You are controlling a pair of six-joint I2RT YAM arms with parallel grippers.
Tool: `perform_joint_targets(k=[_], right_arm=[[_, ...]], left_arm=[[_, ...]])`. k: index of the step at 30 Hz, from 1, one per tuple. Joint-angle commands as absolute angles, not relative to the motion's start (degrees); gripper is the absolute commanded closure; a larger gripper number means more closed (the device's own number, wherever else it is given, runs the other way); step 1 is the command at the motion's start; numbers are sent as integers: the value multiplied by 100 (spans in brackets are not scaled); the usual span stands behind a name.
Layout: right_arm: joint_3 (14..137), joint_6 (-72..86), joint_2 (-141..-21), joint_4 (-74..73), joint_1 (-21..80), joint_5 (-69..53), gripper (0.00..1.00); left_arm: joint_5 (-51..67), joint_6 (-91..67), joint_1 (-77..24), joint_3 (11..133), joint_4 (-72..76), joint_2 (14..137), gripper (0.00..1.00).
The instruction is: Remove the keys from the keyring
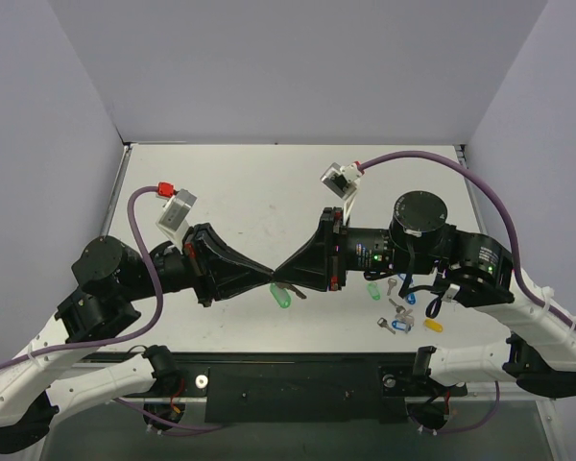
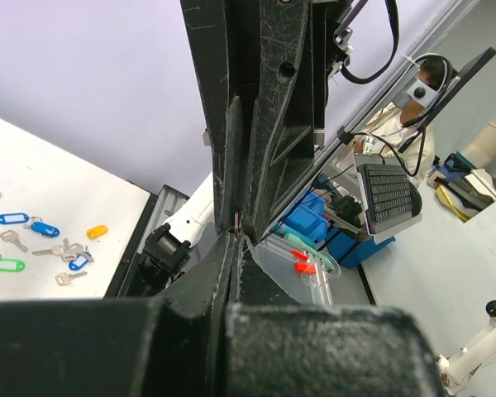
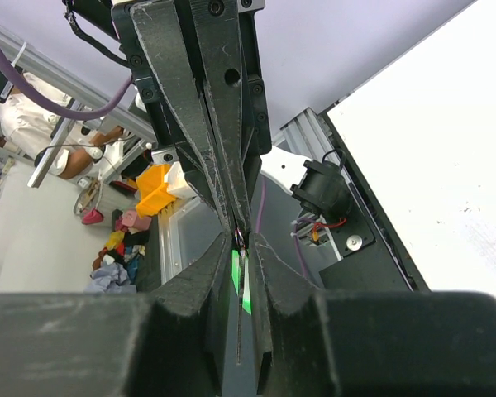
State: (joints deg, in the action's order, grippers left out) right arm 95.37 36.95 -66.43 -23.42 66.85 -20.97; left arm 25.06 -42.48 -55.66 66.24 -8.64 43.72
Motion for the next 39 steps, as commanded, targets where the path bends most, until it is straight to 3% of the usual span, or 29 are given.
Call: perform_joint_targets(k=[1,18,25,29,35,38,39], right_arm=[[9642,3621,-6627,-2039,6715,-2030,90],[9527,3639,-6556,-2039,6706,-1986,87],[9483,3630,-6583,-2013,6706,-1986,91],[9475,3630,-6592,-2004,6715,-1934,99],[9343,3621,-6557,-1978,6715,-1925,100],[9273,3595,-6469,-1960,6706,-1881,100],[9220,3569,-6434,-1951,6715,-1855,100]], left_arm=[[2373,-4307,-5555,6645,-527,4359,100],[2197,-4315,-5555,6627,-519,4289,100],[2197,-4359,-5555,6601,-431,4333,100],[2232,-4394,-5555,6548,-326,4342,100],[2338,-4500,-5555,6469,-167,4394,99],[2356,-4483,-5555,6469,-184,4395,70],[2338,-4456,-5555,6521,-298,4377,50]])
